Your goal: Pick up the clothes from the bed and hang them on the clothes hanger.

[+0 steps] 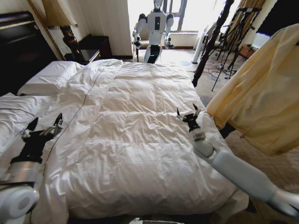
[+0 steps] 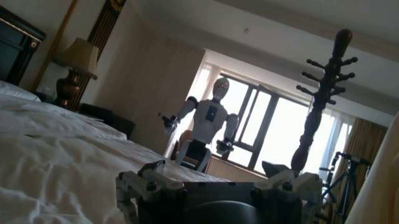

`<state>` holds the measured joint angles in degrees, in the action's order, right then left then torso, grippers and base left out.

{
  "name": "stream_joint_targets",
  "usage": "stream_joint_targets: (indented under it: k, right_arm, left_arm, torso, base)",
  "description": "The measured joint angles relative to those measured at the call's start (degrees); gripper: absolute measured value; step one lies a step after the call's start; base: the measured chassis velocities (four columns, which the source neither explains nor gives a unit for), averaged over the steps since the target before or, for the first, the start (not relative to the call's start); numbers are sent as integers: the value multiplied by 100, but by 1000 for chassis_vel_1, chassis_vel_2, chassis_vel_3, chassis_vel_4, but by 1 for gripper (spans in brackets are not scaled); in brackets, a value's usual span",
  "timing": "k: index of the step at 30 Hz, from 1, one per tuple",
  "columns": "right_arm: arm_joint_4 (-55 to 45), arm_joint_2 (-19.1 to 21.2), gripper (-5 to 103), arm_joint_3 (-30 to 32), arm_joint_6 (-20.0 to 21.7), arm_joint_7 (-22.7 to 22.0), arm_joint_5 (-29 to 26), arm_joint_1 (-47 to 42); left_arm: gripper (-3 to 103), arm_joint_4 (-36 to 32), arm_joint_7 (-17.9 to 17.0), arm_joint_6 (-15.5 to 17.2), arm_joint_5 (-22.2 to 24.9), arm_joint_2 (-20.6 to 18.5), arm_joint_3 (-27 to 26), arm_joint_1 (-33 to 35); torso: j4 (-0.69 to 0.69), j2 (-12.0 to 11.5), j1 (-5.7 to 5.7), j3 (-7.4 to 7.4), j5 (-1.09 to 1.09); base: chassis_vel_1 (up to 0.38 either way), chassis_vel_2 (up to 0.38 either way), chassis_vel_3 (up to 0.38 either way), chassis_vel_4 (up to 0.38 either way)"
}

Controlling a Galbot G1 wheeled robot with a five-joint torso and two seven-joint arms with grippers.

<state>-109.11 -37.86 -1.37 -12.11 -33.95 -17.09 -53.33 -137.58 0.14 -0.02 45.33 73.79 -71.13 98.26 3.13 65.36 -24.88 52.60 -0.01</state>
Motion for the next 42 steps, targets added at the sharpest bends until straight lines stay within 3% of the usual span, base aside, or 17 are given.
stream_joint_targets:
  k: [1,2,3,4,7,8,10,11,13,16,19,20,23,26,28,33,42]
  right_arm:
    - [-116,-12,100,244,-11,39,37,-275]
    - [-631,-238,100,1463,-48,291,200,-1631]
    - [-631,-238,100,1463,-48,291,200,-1631]
    - [-809,-415,100,1950,-48,440,234,-2146]
    - [-1562,-1576,100,3663,27,1351,125,-3991]
    - [-1562,-1576,100,3663,27,1351,125,-3991]
    - [-1893,-2163,100,4389,148,2192,-250,-4702]
    - [-2167,-2708,100,5126,328,3063,-737,-5264]
    - [-2243,-3074,100,5579,495,3733,-1208,-5574]
    - [-2246,-3223,100,5775,681,4010,-1511,-5593]
    - [-2543,-3260,100,5884,1480,4046,-1794,-5076]
    - [-2543,-3260,100,5884,1480,4046,-1794,-5076]
    - [-3169,-3151,100,5915,2536,3855,-1626,-4588]
    - [-3389,-3056,100,5896,2810,3787,-1419,-4415]
    - [-3411,-2912,100,5771,2786,3842,-906,-4240]
    - [-3170,-2810,100,5571,2547,3883,-590,-4069]
    - [-2924,-2798,100,5386,2118,3933,-468,-4122]
  left_arm:
    - [100,-2,24,-42,-103,53,28,18]
    - [100,46,127,-273,-560,245,157,101]
    - [100,46,127,-273,-560,245,157,101]
    - [100,81,158,-367,-708,308,203,136]
    - [100,185,318,-661,-1034,579,247,313]
    - [100,185,318,-661,-1034,579,247,313]
    - [100,189,376,-697,-1034,671,215,378]
    - [100,212,474,-722,-1011,769,188,420]
    - [100,225,593,-714,-907,834,180,466]
    - [100,206,669,-613,-763,870,186,489]
    - [100,107,830,-321,-653,936,236,470]
    - [100,107,830,-321,-653,936,236,470]
    - [100,-7,882,14,-494,942,314,400]
    - [100,-48,896,84,-465,923,345,338]
    - [100,-140,904,248,-368,910,413,232]
    - [100,-188,923,396,-375,860,548,145]
    - [100,-12,1142,124,-757,725,589,110]
  torso:
    - [1,0,0,0,1]
    - [2,0,-1,0,1]
    - [2,0,-1,0,1]
    - [1,0,-1,1,3]
    - [0,0,-1,0,1]
    - [0,0,-1,0,1]
    - [1,0,-1,1,2]
    - [3,1,0,0,-9]
    - [4,1,0,0,-3]
    - [0,1,0,1,-2]
    - [-6,0,-3,3,3]
    - [-6,0,-3,3,3]
    - [-4,0,-4,3,-2]
    - [-2,0,-3,3,-5]
    - [-1,0,-3,3,-1]
    - [-1,-1,-4,4,0]
    - [-1,-1,-3,3,-1]
  base:
    - [0,0,0,0]
    - [0,0,0,0]
    - [0,0,0,0]
    - [0,0,0,0]
    - [0,0,0,0]
    - [0,0,0,0]
    - [0,0,0,0]
    - [0,0,0,0]
    - [0,0,0,0]
    - [0,0,0,0]
    - [0,0,0,0]
    - [0,0,0,0]
    - [0,0,0,0]
    - [0,0,0,0]
    - [0,0,0,0]
    - [0,0,0,0]
    - [0,0,0,0]
